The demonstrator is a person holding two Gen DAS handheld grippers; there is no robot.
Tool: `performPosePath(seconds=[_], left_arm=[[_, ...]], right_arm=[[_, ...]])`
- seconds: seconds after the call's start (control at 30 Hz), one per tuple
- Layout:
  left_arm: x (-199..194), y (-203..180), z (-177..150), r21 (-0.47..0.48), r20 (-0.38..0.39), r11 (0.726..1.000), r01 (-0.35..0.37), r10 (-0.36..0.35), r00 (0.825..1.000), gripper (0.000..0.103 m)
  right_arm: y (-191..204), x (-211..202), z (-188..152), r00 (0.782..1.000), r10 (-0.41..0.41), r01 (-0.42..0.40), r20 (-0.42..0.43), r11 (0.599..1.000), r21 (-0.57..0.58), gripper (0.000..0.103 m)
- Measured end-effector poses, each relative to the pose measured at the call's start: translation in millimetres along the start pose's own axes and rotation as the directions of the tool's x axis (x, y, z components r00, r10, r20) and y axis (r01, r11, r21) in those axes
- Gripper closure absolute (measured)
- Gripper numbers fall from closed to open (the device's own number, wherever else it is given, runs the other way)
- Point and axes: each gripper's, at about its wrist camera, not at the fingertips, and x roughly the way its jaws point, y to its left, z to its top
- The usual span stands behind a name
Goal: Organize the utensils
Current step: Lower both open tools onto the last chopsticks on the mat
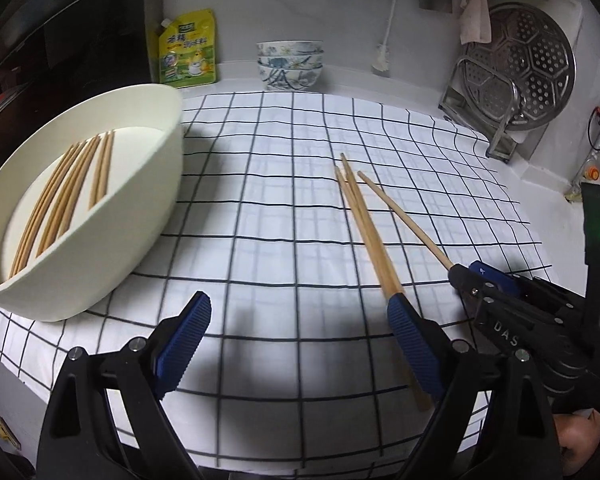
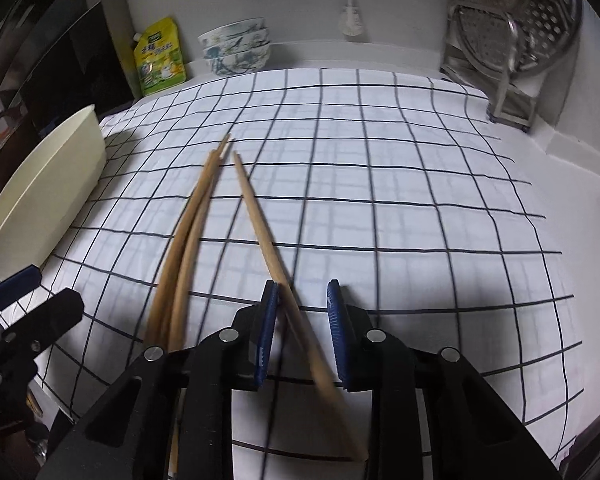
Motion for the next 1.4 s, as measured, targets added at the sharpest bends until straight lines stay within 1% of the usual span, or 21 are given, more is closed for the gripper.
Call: performPosePath(seconds=[0.2, 0.43, 0.63, 0.8, 0.97, 1.07, 1.17, 1.23, 1.33, 1.4], left_arm=[[16, -22, 0, 0.027, -0.008, 0.999, -0.029, 0.029, 1.000, 0.015], [30, -32, -2, 0.033, -0.024, 0.998, -0.048, 0.049, 0.998, 0.015], [34, -22, -5, 0.010, -0.030, 0.997, -0.072, 0.073, 0.997, 0.015], [40, -13, -10, 0.004, -0.054, 0.996, -0.085, 0.085, 0.995, 0.015], [38, -7, -10, -0.001, -0.041, 0.995, -0.096, 0.096, 0.995, 0.015], [40, -4, -6, -0.014, -0.036, 0.995, -0.100, 0.100, 0.994, 0.015], [44, -4, -2, -0.010, -0.031, 0.994, -0.110, 0.110, 0.993, 0.015], [48, -5, 2, -0.006, -0.029, 0.993, -0.116, 0.116, 0.993, 0.015], [52, -7, 7, -0.005, -0.029, 0.994, -0.113, 0.113, 0.993, 0.019], [54, -9, 9, 0.004, -0.028, 0.994, -0.111, 0.111, 0.993, 0.029]], right_arm=[[-19, -2, 0, 1.000, 0.031, -0.031, 0.000, 0.998, 0.045, 0.081], [-23, -3, 0, 0.998, 0.061, -0.061, -0.003, 0.997, 0.052, 0.081], [-20, -2, 0, 0.998, 0.070, -0.070, -0.003, 0.997, 0.040, 0.081], [-19, -2, 0, 0.998, 0.068, -0.068, -0.003, 0.997, 0.033, 0.081], [-18, -2, 1, 0.998, 0.067, -0.067, 0.001, 0.997, 0.026, 0.081], [-12, -1, 3, 0.998, 0.058, -0.058, 0.008, 0.998, 0.001, 0.080], [-6, 0, 6, 0.999, 0.043, -0.042, 0.011, 0.999, -0.032, 0.076], [-2, 4, 7, 0.999, 0.040, -0.040, -0.003, 0.998, -0.056, 0.076], [2, 6, 7, 1.000, 0.023, -0.023, -0.004, 0.997, -0.078, 0.076], [4, 7, 7, 1.000, 0.010, -0.010, -0.001, 0.995, -0.098, 0.076]])
